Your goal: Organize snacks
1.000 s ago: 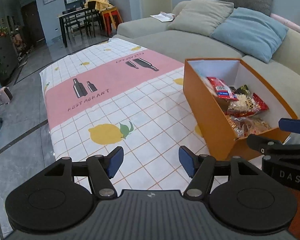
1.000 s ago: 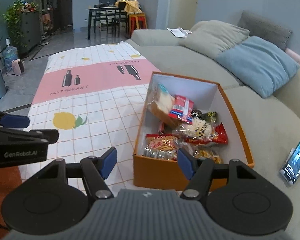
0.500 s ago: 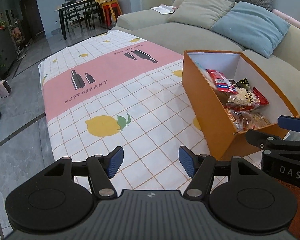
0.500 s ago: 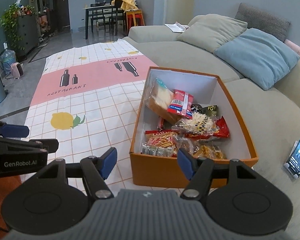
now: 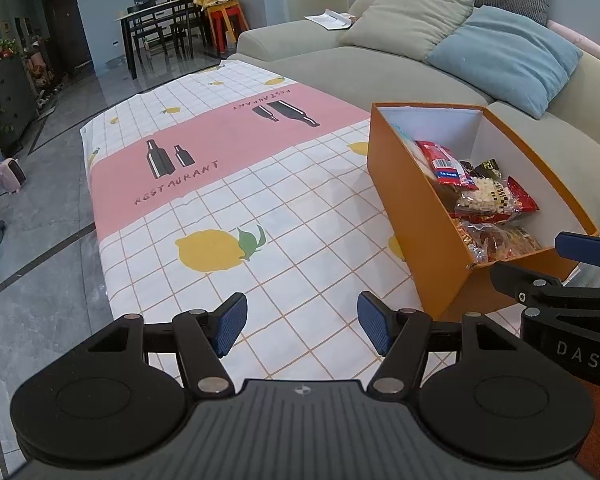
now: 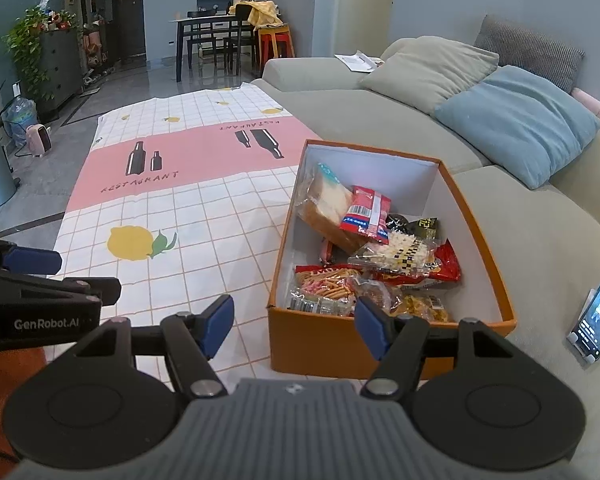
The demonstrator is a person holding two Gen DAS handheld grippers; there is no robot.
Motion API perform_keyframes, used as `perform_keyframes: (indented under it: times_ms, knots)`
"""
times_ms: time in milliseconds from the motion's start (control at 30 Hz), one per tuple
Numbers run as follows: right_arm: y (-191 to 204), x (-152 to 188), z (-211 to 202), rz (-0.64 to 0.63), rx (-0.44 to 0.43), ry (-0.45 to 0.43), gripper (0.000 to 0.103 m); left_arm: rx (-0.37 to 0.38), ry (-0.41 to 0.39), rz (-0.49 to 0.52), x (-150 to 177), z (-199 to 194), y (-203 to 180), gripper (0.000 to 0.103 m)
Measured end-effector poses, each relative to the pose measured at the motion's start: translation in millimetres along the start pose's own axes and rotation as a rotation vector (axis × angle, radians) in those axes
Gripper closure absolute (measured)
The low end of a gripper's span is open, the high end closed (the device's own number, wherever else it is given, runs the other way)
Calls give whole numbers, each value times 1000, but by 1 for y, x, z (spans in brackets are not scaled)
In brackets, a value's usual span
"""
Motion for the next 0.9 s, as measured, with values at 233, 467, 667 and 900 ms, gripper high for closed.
perform_keyframes:
  times_ms: [233, 467, 667, 900]
  knots:
    - [2, 0, -1, -9, 0, -5, 37, -1, -2, -2, 0, -1, 0, 28]
    - [2, 0, -1, -9, -1, -4, 37, -13, -1, 4, 0, 0, 0, 28]
    - [2, 1, -1, -13, -4, -5, 37, -13, -4, 14, -1, -2, -2, 28]
    - [1, 1, 2, -17, -5, 0, 37, -15, -7, 26, -2, -3, -5, 27]
Point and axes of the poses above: each gripper's, at about its wrist camera, not at the fingertips, and z roughly the way its jaws point, y to its left, x to its underside, the point moved 8 cm from there along z, roughly the way its jaws point, and after that the axes turned 9 degrees about x, right-handed, at the moved point
